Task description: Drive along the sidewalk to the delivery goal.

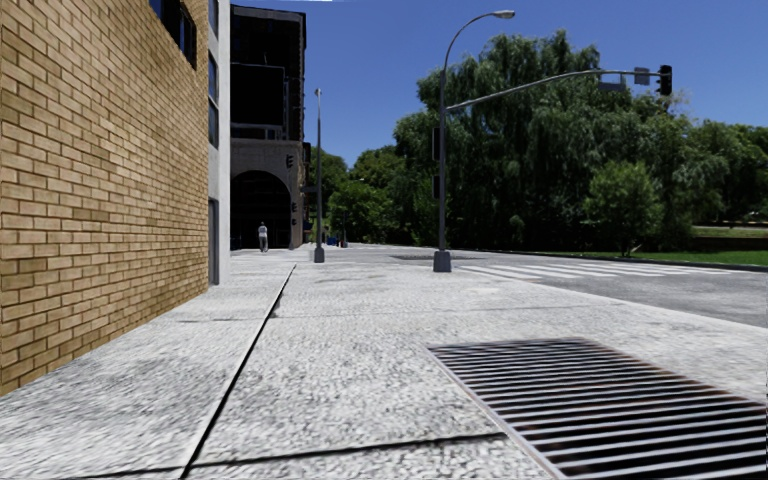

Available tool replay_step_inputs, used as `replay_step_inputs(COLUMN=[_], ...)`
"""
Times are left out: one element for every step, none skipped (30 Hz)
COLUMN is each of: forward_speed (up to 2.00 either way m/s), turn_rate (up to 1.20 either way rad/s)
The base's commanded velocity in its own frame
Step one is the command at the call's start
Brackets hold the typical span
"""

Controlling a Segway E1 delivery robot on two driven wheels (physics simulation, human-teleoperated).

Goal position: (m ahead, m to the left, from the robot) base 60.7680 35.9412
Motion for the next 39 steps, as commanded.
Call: replay_step_inputs(forward_speed=[2.00, 2.00, 2.00, 2.00, 2.00, 2.00, 2.00, 2.00, 2.00, 2.00, 2.00, 2.00, 2.00, 2.00, 2.00, 2.00, 2.00, 2.00, 2.00, 2.00, 2.00, 2.00, 2.00, 2.00, 2.00, 2.00, 2.00, 2.00, 2.00, 2.00, 2.00, 2.00, 2.00, 2.00, 2.00, 2.00, 2.00, 2.00, 2.00], turn_rate=[0.55, 0.55, 0.55, 0.55, 0.55, 0.55, 0.55, 0.55, 0.55, 0.55, 0.55, 0.55, 0.55, 0.55, 0.54, 0.46, 0.00, 0.00, 0.00, 0.00, 0.00, 0.00, 0.00, 0.00, 0.00, 0.00, 0.00, 0.00, 0.00, 0.00, 0.00, 0.00, 0.00, 0.00, 0.00, 0.00, 0.00, 0.00, 0.00])
